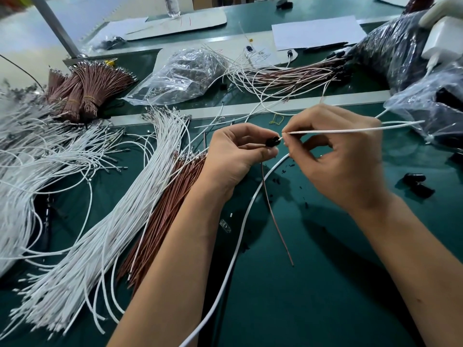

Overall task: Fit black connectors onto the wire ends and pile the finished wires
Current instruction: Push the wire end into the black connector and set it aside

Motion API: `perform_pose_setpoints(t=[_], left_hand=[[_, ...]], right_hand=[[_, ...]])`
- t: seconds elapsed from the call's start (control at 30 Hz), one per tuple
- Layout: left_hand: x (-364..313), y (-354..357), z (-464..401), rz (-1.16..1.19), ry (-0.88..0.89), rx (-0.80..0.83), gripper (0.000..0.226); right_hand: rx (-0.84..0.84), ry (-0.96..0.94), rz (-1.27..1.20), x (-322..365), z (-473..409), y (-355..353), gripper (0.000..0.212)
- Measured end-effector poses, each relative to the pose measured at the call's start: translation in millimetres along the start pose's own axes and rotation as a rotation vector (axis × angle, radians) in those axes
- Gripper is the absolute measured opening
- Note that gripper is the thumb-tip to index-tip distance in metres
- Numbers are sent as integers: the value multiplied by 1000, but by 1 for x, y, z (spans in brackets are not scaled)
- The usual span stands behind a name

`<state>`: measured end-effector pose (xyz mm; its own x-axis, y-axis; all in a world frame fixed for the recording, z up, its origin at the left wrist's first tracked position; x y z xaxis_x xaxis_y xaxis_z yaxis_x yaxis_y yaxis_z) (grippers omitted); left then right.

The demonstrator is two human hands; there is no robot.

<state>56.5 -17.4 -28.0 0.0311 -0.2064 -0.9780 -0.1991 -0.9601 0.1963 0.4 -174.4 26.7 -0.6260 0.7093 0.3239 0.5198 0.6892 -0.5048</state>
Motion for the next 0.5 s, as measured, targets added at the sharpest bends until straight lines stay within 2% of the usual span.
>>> perform_pose_setpoints(t=[0.13, 0.5], left_hand=[[0, 0, 0, -8, 0, -2, 28], [-2, 2, 1, -24, 8, 23, 29]], right_hand=[[-4, -14, 13, 0, 0, 0, 9], [27, 153, -96, -15, 4, 7, 4]])
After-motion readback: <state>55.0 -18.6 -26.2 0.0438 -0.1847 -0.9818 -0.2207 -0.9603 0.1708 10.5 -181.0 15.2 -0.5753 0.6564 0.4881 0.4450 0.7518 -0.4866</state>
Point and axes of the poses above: each hand's wrist, its own z-axis away from the middle knuckle, its own y-axis out of the palm, x = y × z, the point moved 5 cm from there along -z, towards the middle knuckle, and after that the axes turned 7 degrees about z, right-handed, at the moved point
